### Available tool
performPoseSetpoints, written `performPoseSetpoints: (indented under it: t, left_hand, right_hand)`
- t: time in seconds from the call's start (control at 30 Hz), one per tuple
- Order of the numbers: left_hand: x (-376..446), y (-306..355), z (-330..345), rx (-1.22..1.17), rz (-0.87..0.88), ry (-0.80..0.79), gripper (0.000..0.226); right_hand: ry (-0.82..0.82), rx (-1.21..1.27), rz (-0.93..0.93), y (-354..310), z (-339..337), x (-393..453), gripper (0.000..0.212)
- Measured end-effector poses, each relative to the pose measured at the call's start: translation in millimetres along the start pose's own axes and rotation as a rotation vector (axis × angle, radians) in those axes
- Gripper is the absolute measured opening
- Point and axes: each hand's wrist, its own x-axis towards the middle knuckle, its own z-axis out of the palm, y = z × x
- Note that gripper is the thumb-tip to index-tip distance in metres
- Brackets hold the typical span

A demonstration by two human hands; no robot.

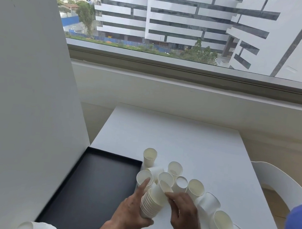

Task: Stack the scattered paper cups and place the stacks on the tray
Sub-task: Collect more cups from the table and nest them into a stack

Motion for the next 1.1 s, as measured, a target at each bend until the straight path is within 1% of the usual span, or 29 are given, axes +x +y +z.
performPoseSetpoints:
  t: [0.07,0.17,0.27,0.33,0.4,0.5,0.57,0.63,0.73,0.8,0.93,1.1]
  left_hand:
    - [1,2,1,-0.014,0.026,0.007,0.122]
    - [0,0,0,-0.017,0.053,0.037,0.107]
    - [-3,-8,-3,-0.005,0.036,0.071,0.099]
    - [-5,-13,-5,-0.021,0.015,0.108,0.096]
    - [-6,-19,-8,-0.039,-0.009,0.15,0.094]
    - [-8,-28,-12,-0.059,-0.044,0.202,0.095]
    - [-9,-33,-15,-0.064,-0.057,0.23,0.095]
    - [-10,-37,-18,-0.064,-0.065,0.259,0.096]
    - [-11,-39,-21,-0.046,-0.075,0.267,0.098]
    - [-12,-40,-22,-0.048,-0.085,0.277,0.099]
    - [-12,-42,-22,-0.059,-0.089,0.283,0.1]
    - [-12,-44,-22,-0.058,-0.094,0.289,0.099]
  right_hand:
    - [-0.1,0.016,-0.033,-1,4,-2,0.035]
    - [-0.206,0.045,-0.056,-2,9,-2,0.041]
    - [-0.243,0.104,-0.013,-1,14,0,0.038]
    - [-0.235,0.089,0.076,2,19,1,0.035]
    - [-0.297,0.005,0.164,8,25,5,0.036]
    - [-0.591,-0.188,0.213,19,35,9,0.055]
    - [-0.727,-0.303,0.199,24,42,12,0.063]
    - [-0.799,-0.373,0.171,27,49,15,0.068]
    - [-0.861,-0.467,0.128,29,56,19,0.073]
    - [-0.88,-0.514,0.115,28,60,21,0.068]
    - [-0.883,-0.581,0.022,26,62,16,0.04]
    - [-0.797,-0.574,-0.086,23,48,6,0.022]
